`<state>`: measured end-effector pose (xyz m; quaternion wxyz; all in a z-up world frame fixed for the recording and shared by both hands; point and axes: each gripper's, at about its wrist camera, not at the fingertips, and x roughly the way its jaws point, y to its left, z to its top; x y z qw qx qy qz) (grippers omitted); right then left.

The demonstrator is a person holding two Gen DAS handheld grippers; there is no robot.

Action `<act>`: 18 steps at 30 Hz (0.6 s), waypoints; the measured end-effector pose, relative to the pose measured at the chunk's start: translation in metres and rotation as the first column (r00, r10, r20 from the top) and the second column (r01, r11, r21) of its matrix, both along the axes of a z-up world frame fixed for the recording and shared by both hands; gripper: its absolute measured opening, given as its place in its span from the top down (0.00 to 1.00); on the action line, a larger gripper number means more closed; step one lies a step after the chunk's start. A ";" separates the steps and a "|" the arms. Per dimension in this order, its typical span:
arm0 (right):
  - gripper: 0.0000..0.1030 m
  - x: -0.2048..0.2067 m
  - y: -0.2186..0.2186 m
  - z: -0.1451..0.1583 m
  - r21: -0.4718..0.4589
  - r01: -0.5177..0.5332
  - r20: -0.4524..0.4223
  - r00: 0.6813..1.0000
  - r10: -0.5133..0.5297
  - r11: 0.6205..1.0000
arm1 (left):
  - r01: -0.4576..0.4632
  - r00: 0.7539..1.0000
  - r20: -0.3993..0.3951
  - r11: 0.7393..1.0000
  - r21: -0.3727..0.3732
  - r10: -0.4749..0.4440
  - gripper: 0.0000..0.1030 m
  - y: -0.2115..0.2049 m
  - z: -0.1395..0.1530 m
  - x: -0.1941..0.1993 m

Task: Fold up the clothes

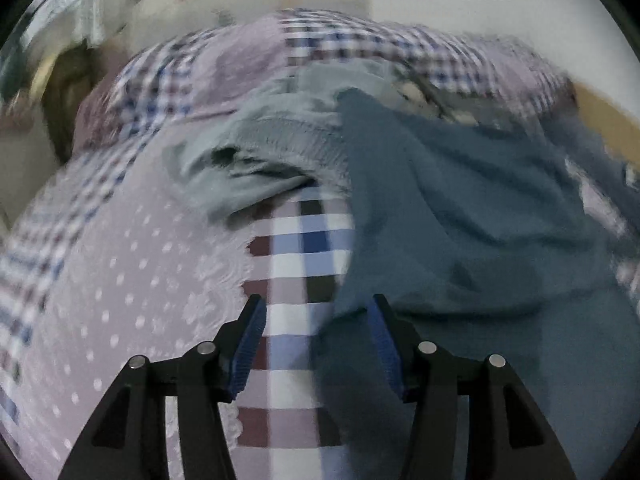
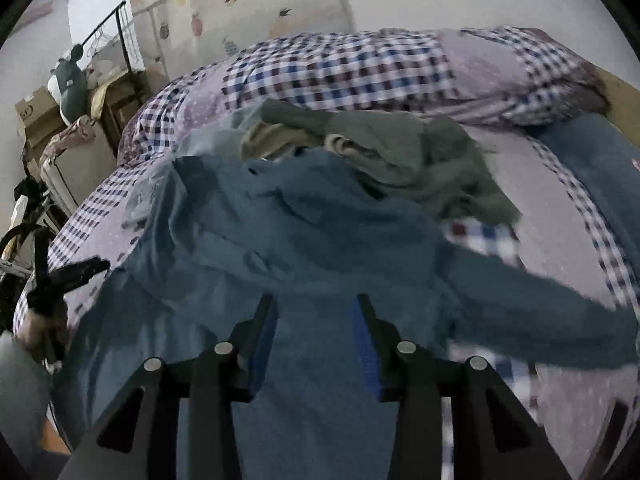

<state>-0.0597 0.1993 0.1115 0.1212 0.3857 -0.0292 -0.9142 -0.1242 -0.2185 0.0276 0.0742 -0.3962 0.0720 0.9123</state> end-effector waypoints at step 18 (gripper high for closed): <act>0.57 0.029 0.114 -0.045 -0.269 0.171 0.050 0.985 -0.163 0.948 | -0.100 0.995 0.020 0.994 -0.043 0.101 0.95 0.023 -0.016 -0.022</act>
